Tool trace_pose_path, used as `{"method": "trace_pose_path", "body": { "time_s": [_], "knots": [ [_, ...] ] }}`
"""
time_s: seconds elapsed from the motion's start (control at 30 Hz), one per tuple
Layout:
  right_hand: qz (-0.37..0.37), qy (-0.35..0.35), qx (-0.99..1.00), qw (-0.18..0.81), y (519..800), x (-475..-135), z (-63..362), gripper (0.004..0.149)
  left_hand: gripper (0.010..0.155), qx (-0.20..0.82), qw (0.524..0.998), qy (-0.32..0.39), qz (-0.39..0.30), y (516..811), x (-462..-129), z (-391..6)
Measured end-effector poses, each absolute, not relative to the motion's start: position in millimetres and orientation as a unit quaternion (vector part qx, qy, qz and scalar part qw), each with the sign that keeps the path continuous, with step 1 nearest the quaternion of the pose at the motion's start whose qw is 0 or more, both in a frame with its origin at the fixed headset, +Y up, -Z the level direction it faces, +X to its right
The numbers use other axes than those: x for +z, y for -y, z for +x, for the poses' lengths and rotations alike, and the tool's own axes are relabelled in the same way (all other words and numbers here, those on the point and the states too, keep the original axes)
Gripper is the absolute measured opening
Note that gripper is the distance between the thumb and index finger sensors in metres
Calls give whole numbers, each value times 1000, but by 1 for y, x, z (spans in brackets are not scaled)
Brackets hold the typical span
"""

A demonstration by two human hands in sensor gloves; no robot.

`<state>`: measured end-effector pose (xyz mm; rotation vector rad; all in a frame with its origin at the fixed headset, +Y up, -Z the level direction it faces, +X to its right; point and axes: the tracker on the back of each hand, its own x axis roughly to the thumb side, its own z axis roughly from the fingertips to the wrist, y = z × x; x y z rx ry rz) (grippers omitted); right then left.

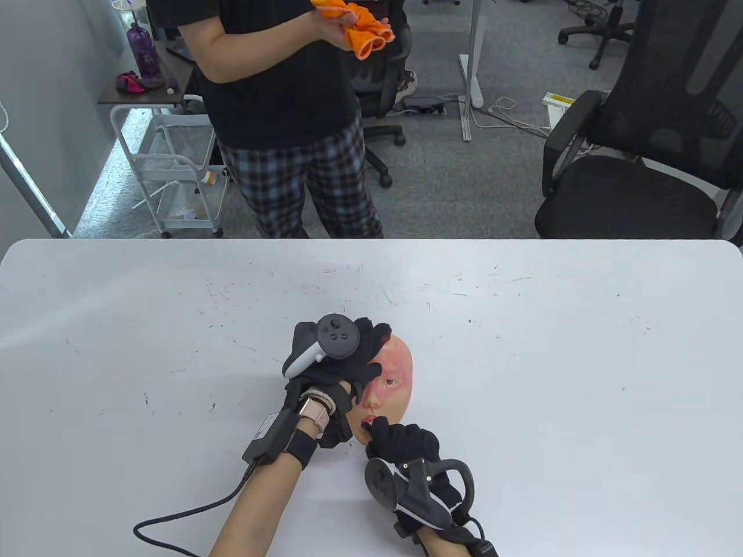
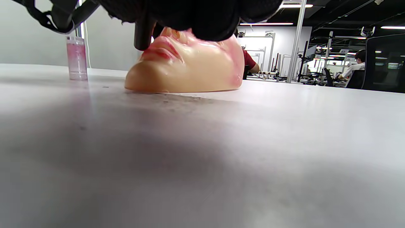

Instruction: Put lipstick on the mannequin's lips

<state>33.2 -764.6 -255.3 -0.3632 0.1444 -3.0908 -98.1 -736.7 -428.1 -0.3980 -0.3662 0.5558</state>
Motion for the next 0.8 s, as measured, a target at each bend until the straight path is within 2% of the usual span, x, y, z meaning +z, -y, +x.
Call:
{"method": "trace_pose_path", "body": {
  "time_s": [0.23,0.57,0.7,0.8],
  "knots": [
    [-86,-108,-990,13,760,-250,39,53,75,271,926,178,-194,737,-428,-98],
    [-112,-65,-991,34,763,-256,26,53,75,270,926,179,-193,737,-428,-98],
    [-91,-117,-989,21,760,-251,35,53,75,271,926,180,-194,737,-427,-98],
    [-87,-116,-989,16,759,-251,38,53,75,270,926,179,-194,737,-427,-98]
  ]
}}
